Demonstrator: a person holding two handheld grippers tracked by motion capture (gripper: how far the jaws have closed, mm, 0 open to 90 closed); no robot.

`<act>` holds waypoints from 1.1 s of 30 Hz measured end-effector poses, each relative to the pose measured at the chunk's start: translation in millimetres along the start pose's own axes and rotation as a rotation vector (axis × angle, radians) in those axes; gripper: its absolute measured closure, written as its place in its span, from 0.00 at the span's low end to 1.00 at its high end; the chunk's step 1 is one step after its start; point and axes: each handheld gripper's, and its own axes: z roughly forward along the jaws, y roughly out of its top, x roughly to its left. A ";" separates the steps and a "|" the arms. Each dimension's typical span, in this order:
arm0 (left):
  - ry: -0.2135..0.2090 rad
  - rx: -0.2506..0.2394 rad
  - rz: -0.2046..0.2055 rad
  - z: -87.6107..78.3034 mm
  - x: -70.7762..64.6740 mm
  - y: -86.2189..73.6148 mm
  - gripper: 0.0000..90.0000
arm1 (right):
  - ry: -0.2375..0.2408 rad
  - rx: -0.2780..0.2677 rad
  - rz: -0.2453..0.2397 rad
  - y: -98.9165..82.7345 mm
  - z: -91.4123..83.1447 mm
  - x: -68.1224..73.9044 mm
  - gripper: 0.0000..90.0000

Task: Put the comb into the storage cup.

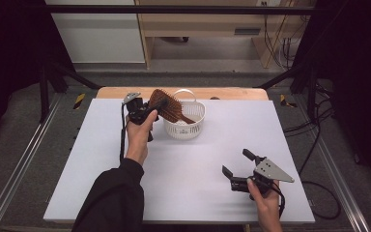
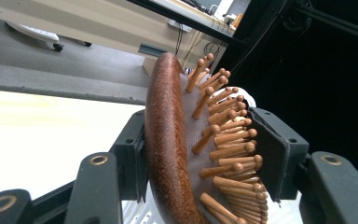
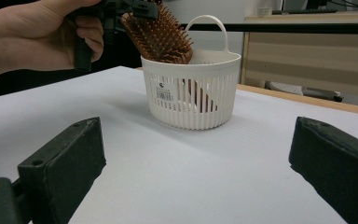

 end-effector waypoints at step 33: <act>0.019 -0.015 0.022 1.3 1.6 -2.0 0.45 | 0.000 0.008 -0.001 -0.7 1.5 0.5 0.04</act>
